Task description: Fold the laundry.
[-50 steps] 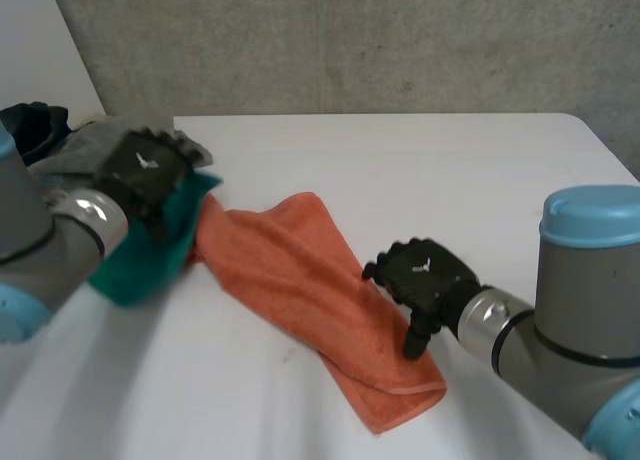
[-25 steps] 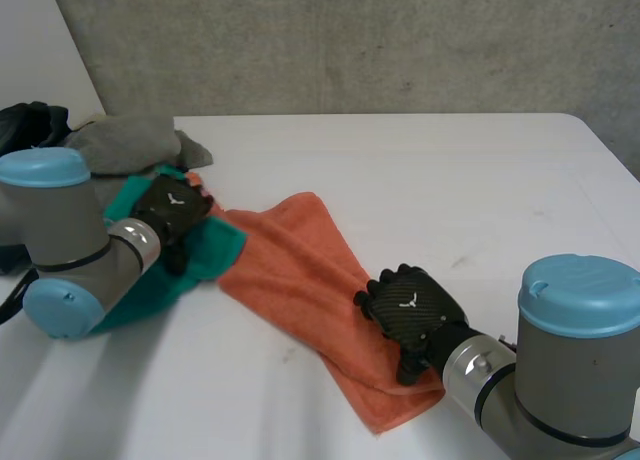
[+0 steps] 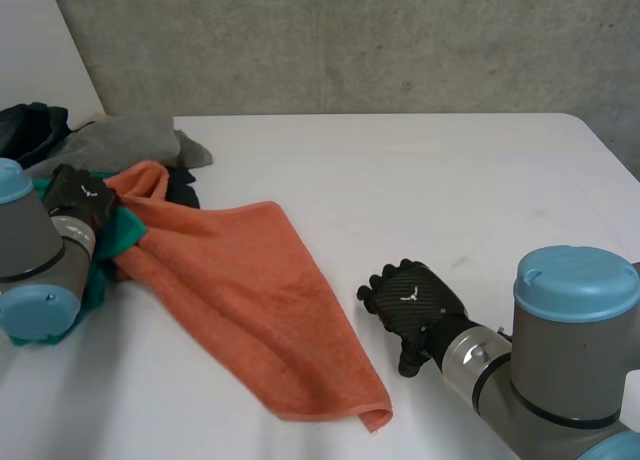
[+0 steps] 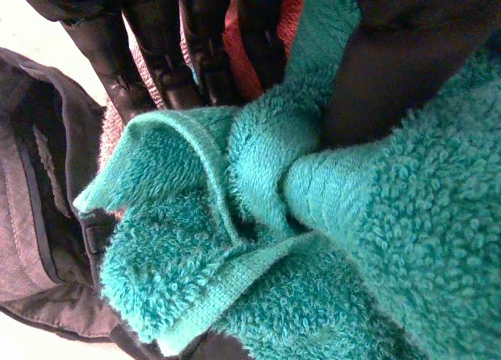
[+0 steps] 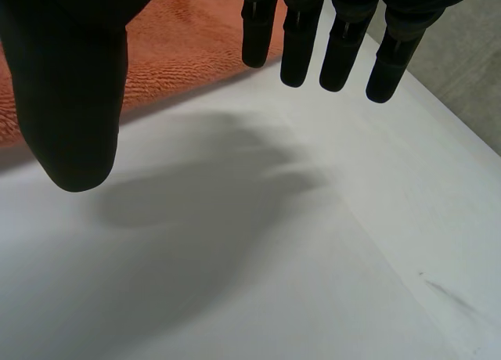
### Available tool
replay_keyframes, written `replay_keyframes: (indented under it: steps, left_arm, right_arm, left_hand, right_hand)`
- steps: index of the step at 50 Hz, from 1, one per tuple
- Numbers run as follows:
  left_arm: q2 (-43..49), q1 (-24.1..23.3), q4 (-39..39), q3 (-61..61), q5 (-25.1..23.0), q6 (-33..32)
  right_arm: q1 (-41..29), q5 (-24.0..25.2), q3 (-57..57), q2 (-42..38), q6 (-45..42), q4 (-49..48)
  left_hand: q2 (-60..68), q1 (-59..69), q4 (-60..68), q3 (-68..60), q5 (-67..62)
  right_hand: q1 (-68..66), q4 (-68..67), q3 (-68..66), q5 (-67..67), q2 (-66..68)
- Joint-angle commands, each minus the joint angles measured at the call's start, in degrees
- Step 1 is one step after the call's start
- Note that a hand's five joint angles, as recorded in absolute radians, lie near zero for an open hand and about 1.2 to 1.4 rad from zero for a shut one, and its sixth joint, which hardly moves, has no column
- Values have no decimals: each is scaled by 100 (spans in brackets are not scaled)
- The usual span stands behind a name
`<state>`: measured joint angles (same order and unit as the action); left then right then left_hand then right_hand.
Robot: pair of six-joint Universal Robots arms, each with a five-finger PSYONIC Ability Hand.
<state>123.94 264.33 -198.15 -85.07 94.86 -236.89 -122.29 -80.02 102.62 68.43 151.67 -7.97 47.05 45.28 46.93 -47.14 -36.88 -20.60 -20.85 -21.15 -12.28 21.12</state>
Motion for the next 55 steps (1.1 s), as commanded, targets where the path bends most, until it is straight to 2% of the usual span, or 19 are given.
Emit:
replay_keyframes:
  steps: [1, 6, 9, 15, 18, 27, 29, 31, 32, 33, 36, 40, 44, 45, 49, 55]
  left_arm:
    - [-414, -84, 31, -246, -170, 284]
    - [-897, -75, 119, -483, -231, 512]
    - [-1319, -75, 330, -729, -424, 706]
    - [-2083, -110, 979, -1177, -1407, 1320]
    - [-2190, -163, 1243, -1318, -1646, 1549]
    - [-2181, -312, 1323, -1433, -1453, 1822]
    - [-2120, -356, 1253, -1442, -1409, 1840]
    - [-2067, -382, 1201, -1442, -1374, 1840]
    - [-2041, -391, 1174, -1433, -1357, 1840]
    - [-1979, -417, 1130, -1424, -1322, 1840]
    - [-1926, -444, 1077, -1407, -1260, 1840]
    - [-1935, -453, 998, -1415, -1137, 1857]
    - [-1944, -435, 919, -1407, -1058, 1901]
    - [-1944, -435, 902, -1407, -1058, 1919]
    - [-1944, -444, 910, -1415, -1066, 1936]
    - [-1882, -488, 884, -1451, -1040, 1893]
  right_arm:
    - [-120, -13, -119, -32, 37, 41]
    - [-181, -13, -321, 56, 476, 392]
    - [-225, 22, -471, 144, 880, 823]
    - [-558, 171, -559, 232, 1040, 1429]
    - [-726, 163, -507, 223, 865, 1457]
    - [-920, 31, -225, -84, 398, 825]
    - [-946, -65, -225, -189, 345, 588]
    - [-955, -285, -251, -348, 345, 236]
    - [-946, -364, -260, -374, 345, 139]
    - [-929, -513, -269, -409, 354, -44]
    - [-850, -698, -243, -375, 380, -274]
    - [-499, -690, -146, 64, 451, -503]
    - [300, -497, -172, 434, 363, -425]
    - [685, -392, -224, 504, 232, -294]
    - [1783, -76, -514, 496, -268, 163]
    - [2709, 320, -1059, 259, -946, 823]
  left_hand:
    - [-2015, -1838, -2003, 2024, 1998]
    - [-2371, -2194, -2359, 2380, 2354]
    - [-2456, -2279, -2444, 2465, 2439]
    - [-2607, -2430, -2595, 2615, 2590]
    - [-2608, -2430, -2596, 2616, 2590]
    - [-2624, -2447, -2612, 2633, 2607]
    - [-2624, -2447, -2612, 2633, 2607]
    - [-2624, -2447, -2612, 2633, 2607]
    - [-2624, -2447, -2612, 2633, 2607]
    - [-2624, -2447, -2612, 2633, 2607]
    - [-2607, -2430, -2596, 2616, 2590]
    - [-2624, -2447, -2612, 2633, 2607]
    - [-2725, -2548, -2713, 2734, 2708]
    - [-2742, -2565, -2730, 2750, 2725]
    - [-2776, -2598, -2764, 2784, 2758]
    - [-2776, -2598, -2764, 2784, 2758]
  right_hand:
    - [-421, -396, -366, -253, 369]
    - [-50, -26, 5, 118, -1]
    - [-17, 8, 38, 151, -35]
    - [-50, -25, 5, 118, -2]
    - [-83, -59, -29, 84, 32]
    - [-368, -344, -314, -201, 317]
    - [-905, -880, -850, -737, 853]
    - [-2666, -2642, -2612, -2498, 2615]
    - [-3756, -3732, -3702, -3589, 3705]
    - [-5918, -5893, -5863, -5750, 5866]
    - [-5940, -5915, -5885, -5772, 5888]
    - [-5940, -5915, -5885, -5772, 5888]
    - [-5940, -5915, -5885, -5772, 5888]
    - [-5940, -5915, -5885, -5772, 5888]
    - [-5940, -5915, -5885, -5772, 5888]
    - [-5940, -5915, -5885, -5772, 5888]
